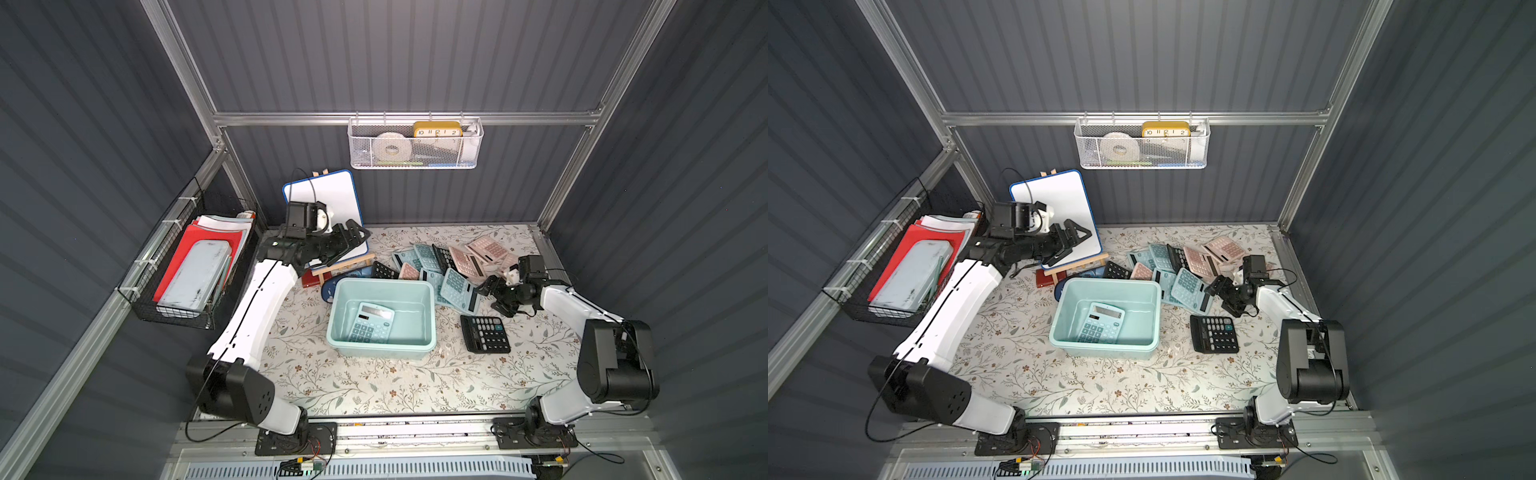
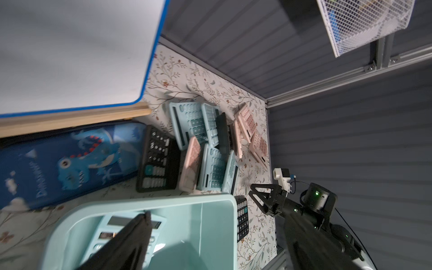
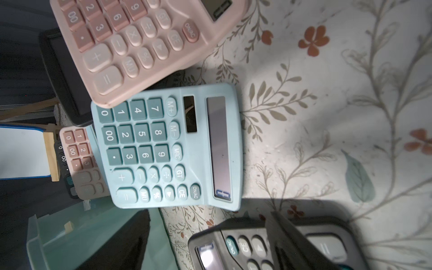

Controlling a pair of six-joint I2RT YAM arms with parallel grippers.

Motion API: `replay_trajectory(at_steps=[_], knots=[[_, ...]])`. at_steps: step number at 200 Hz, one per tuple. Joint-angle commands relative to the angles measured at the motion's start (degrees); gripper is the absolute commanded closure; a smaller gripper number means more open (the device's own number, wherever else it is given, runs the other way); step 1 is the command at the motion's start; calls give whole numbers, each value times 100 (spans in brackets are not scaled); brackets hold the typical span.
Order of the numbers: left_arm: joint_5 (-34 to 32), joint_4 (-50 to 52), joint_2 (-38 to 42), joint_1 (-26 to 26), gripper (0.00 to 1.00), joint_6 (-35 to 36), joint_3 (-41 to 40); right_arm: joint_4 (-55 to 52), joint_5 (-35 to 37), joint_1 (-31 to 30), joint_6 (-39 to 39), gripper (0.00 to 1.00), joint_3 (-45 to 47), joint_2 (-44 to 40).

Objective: Put the calculator in the storage box
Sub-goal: Pick up the calculator at the center of the board.

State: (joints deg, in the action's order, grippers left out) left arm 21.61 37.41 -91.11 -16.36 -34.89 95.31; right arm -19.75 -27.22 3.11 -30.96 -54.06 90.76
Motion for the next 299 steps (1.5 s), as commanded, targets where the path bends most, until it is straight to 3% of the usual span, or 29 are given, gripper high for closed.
replay_trajectory(at_steps=[1,58,97,219,262,299], knots=[[-144,305,-784,-437,11,443,873,111,-158,40,42,18,-100,175],[-196,988,-2930,-1202,22,870,3156,257,-237,83,-4,18,-62,389],[-113,1300,-4030,-1529,28,971,4173,347,-322,115,-15,19,-17,467],[565,637,-5438,-2098,41,954,4347,958,-810,146,-301,23,54,1037],[617,469,-5713,-2309,50,866,4338,1178,-980,145,-434,24,98,1196],[706,355,-5824,-2384,66,758,4375,1323,-1049,145,-500,24,159,1242]])
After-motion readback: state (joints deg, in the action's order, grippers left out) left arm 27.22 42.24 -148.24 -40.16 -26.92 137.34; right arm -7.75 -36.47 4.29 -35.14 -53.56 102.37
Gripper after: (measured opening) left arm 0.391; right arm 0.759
